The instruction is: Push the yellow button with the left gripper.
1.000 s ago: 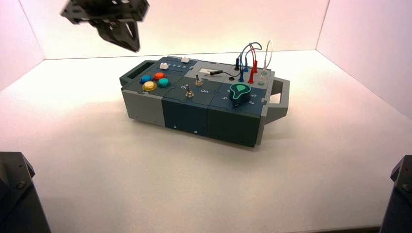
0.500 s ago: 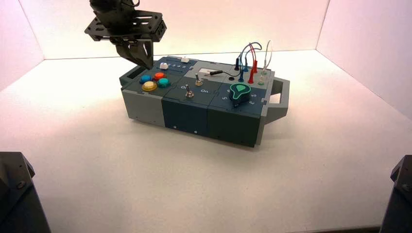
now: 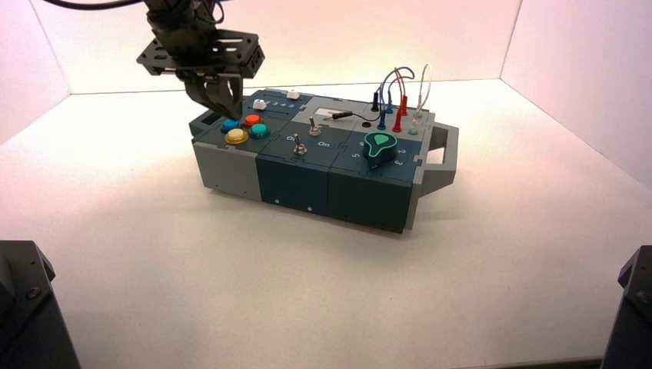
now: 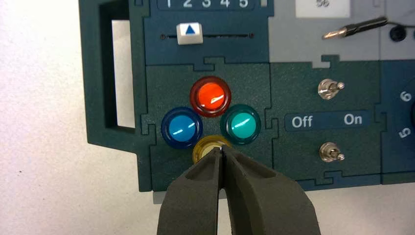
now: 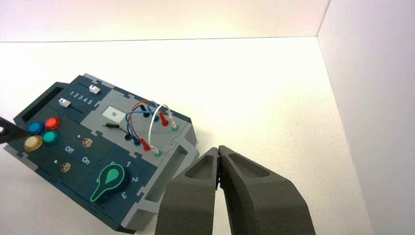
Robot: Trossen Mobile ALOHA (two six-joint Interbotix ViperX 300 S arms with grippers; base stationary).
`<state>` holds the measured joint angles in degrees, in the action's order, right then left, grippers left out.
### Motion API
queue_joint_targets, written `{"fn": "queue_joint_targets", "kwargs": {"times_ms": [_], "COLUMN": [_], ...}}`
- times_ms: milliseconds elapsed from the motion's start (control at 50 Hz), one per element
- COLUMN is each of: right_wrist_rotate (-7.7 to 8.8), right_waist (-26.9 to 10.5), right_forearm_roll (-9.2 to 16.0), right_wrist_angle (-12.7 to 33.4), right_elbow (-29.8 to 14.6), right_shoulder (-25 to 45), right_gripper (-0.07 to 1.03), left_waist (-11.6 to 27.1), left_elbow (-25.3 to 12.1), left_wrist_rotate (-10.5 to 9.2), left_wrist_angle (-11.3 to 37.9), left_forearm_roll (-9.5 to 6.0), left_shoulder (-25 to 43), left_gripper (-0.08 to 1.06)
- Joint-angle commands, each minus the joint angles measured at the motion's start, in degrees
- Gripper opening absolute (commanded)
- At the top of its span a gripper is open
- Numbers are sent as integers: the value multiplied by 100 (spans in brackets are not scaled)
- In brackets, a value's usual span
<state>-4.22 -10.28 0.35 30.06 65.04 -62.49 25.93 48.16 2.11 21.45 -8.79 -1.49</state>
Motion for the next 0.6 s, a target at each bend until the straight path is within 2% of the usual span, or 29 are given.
{"fn": "queue_joint_targets", "kwargs": {"times_ms": [20,600], "right_wrist_rotate": [-9,0], "right_waist": [9,9], "right_forearm_roll": [18,18], "right_wrist_angle": [-35,-26], "right_elbow": [-185,-193], "right_shoulder": [62,62], "right_gripper": [-2,-2], "left_waist": [35,35], "left_elbow": [-132,-167], "left_wrist_rotate": [9,18], "left_wrist_angle": [-26,-53], "left_forearm_roll": [0,9], "left_shoulder": [18,325], "left_gripper": [-3,-3]}}
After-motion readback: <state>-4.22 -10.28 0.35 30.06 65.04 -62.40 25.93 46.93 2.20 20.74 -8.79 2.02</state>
